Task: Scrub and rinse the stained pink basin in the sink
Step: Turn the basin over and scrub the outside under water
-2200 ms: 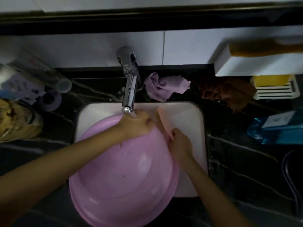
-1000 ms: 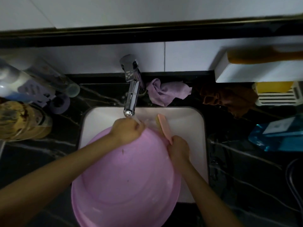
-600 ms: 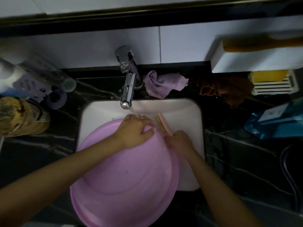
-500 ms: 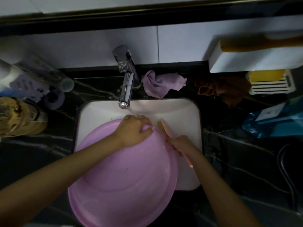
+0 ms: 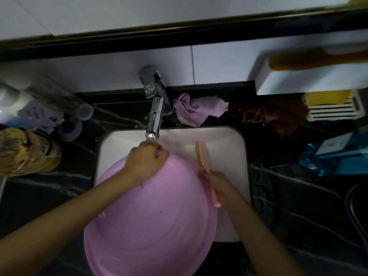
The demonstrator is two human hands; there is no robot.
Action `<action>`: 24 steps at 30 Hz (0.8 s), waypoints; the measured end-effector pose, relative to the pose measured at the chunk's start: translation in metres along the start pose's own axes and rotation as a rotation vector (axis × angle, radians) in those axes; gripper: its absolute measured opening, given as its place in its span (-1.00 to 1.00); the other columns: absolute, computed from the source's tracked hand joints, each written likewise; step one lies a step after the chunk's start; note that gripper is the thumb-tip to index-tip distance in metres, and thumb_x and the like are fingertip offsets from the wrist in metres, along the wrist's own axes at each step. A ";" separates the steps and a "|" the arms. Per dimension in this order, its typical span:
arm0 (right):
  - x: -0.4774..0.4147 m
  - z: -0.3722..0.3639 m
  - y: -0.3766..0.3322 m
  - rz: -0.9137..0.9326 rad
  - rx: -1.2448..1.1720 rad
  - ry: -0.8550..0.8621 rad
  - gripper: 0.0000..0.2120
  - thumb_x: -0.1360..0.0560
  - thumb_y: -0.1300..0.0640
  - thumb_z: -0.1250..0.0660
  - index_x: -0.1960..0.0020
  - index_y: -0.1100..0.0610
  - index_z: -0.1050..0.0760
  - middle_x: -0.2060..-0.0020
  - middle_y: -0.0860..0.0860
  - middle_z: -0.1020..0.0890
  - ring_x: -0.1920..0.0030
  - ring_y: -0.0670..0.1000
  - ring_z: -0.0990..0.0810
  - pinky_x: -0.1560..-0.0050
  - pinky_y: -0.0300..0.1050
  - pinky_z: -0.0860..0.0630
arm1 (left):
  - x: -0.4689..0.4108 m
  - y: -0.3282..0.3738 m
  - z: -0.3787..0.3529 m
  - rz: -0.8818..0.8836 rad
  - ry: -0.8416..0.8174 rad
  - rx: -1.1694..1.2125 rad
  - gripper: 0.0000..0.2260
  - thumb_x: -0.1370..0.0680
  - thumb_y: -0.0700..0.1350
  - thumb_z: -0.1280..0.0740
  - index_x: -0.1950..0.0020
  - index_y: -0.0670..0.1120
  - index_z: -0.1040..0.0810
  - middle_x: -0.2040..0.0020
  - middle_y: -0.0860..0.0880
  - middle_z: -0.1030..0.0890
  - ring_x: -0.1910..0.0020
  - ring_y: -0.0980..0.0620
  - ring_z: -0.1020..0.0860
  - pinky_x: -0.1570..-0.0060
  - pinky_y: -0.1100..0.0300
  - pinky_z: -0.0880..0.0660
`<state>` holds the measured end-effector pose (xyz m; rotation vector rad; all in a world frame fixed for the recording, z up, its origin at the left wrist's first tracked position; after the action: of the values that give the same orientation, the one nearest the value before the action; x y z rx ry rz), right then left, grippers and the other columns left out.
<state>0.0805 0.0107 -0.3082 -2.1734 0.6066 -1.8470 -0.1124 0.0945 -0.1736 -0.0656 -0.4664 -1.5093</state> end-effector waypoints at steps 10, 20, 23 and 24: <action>-0.014 -0.001 0.001 0.028 0.005 -0.019 -0.84 -0.47 0.40 -0.27 0.19 0.27 -0.60 0.35 0.16 -0.62 0.39 0.03 -0.57 0.27 -0.16 -0.46 | 0.003 0.089 -0.051 -0.556 -0.263 -0.204 -0.57 -0.49 0.18 -0.02 0.00 0.03 -0.62 0.01 -0.05 -0.66 -0.01 -0.09 -0.59 0.02 0.22 -0.40; -0.018 -0.004 0.001 0.030 -0.036 0.033 -0.89 -0.44 0.42 -0.31 0.11 0.31 -0.60 0.32 0.17 -0.58 0.33 0.05 -0.53 0.21 -0.10 -0.46 | 0.009 0.096 -0.059 -0.614 -0.308 -0.237 -0.39 -0.40 0.24 0.15 -0.06 0.05 -0.60 0.01 -0.04 -0.65 -0.02 -0.07 -0.58 0.01 0.13 -0.46; -0.016 -0.002 0.003 0.011 -0.022 0.039 -0.87 -0.43 0.41 -0.30 0.08 0.33 -0.60 0.29 0.19 -0.59 0.30 0.07 -0.54 0.24 -0.14 -0.46 | -0.010 0.069 -0.054 -0.443 -0.366 -0.142 -0.49 -0.49 0.25 0.04 -0.05 0.02 -0.61 -0.04 -0.04 -0.63 -0.07 -0.08 -0.56 -0.04 0.13 -0.45; -0.015 0.000 0.003 -0.001 -0.004 0.042 -0.86 -0.42 0.40 -0.29 0.08 0.32 -0.61 0.29 0.18 -0.60 0.31 0.06 -0.54 0.27 -0.16 -0.46 | -0.018 0.052 -0.052 -0.350 -0.388 -0.102 -0.57 -0.53 0.23 -0.04 -0.04 0.02 -0.60 -0.07 -0.04 -0.62 -0.09 -0.08 -0.55 -0.03 0.15 -0.43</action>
<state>0.0776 0.0147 -0.3231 -2.1429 0.6188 -1.8973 -0.0491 0.0989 -0.2142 -0.3784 -0.7386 -1.8728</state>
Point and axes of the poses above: each hand's wrist, its own x-axis away from the middle knuckle, its own z-axis out of the back of the hand, y = z × x, the point moved 8 cm from there along -x, towards the middle knuckle
